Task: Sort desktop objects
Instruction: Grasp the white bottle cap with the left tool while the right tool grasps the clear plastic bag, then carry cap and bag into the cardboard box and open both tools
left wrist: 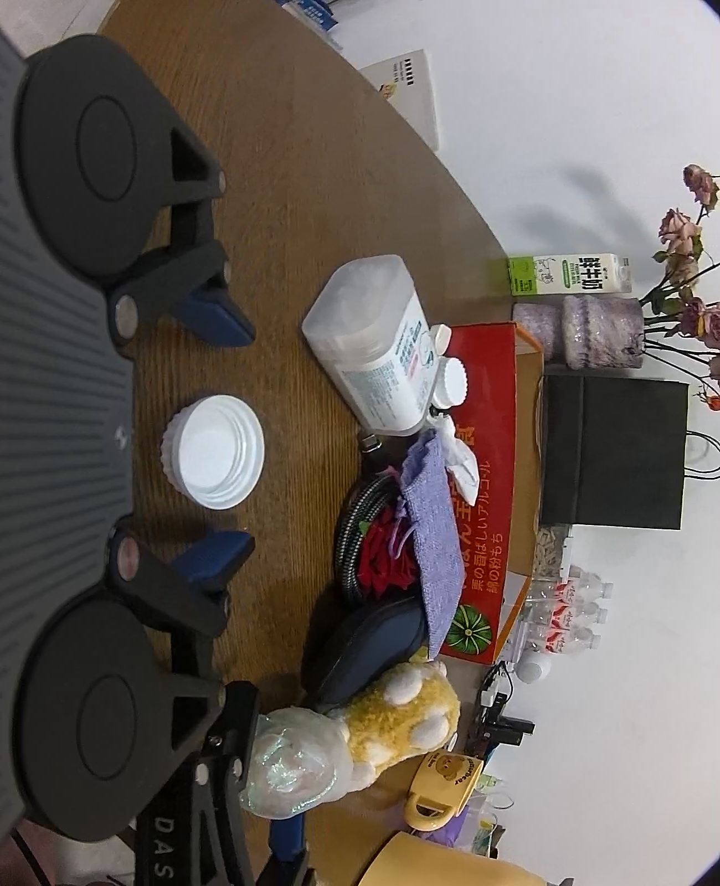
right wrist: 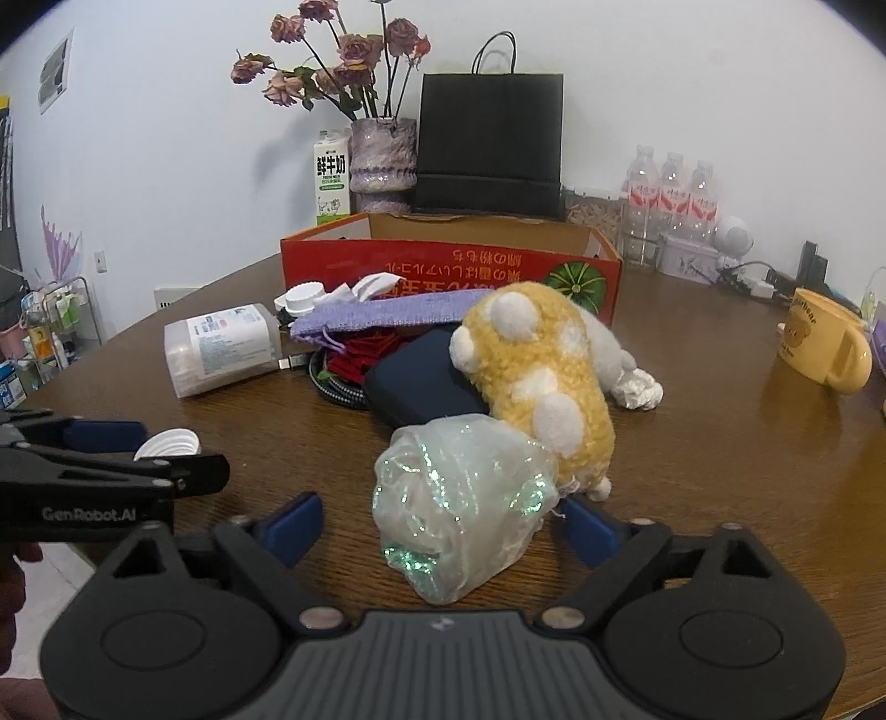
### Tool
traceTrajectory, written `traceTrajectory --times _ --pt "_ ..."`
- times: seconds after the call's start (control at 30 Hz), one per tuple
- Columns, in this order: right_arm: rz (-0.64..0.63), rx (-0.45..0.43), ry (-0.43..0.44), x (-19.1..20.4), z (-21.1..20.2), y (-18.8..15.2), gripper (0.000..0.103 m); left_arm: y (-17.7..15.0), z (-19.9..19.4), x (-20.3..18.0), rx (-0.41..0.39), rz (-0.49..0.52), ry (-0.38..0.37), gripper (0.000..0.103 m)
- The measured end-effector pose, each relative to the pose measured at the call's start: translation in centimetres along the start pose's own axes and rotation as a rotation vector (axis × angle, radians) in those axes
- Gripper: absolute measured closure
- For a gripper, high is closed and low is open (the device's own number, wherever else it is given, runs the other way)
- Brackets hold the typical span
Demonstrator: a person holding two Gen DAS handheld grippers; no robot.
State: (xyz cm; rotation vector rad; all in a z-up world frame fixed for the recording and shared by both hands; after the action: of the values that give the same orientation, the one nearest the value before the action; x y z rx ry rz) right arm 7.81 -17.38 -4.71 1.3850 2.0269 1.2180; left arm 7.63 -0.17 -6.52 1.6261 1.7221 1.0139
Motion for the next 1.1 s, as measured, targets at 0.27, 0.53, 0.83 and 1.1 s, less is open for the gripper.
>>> traceTrajectory --times 0.27,0.53,0.83,1.1 --pt "0.022 -0.016 0.006 -0.4 0.7 -0.1 0.039 0.0 0.0 0.0 -0.020 0.002 0.007 0.062" --pt "0.008 -0.040 0.038 -0.1 0.3 0.3 0.061 0.4 0.1 0.1 -0.023 -0.011 -0.018 0.062" --pt "-0.022 -0.128 0.103 0.3 -0.5 4.8 0.062 5.2 -1.1 0.1 -0.128 -0.008 -0.061 0.062" --pt "-0.070 -0.194 0.125 -1.1 0.2 12.1 0.062 13.2 -0.7 -0.1 -0.217 -0.001 -0.096 0.062"
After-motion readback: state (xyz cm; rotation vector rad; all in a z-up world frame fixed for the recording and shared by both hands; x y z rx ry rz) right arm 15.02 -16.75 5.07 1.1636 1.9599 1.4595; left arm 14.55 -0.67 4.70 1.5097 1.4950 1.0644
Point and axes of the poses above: each gripper's, at about its wrist camera, not at the fingertips, and z roughly the way its jaws point, x to its left, y to its top, the point moved 5 cm from there along z, roughly the way its jaws point, and after that the axes turned 13 degrees about y, right-handed, at the moved point
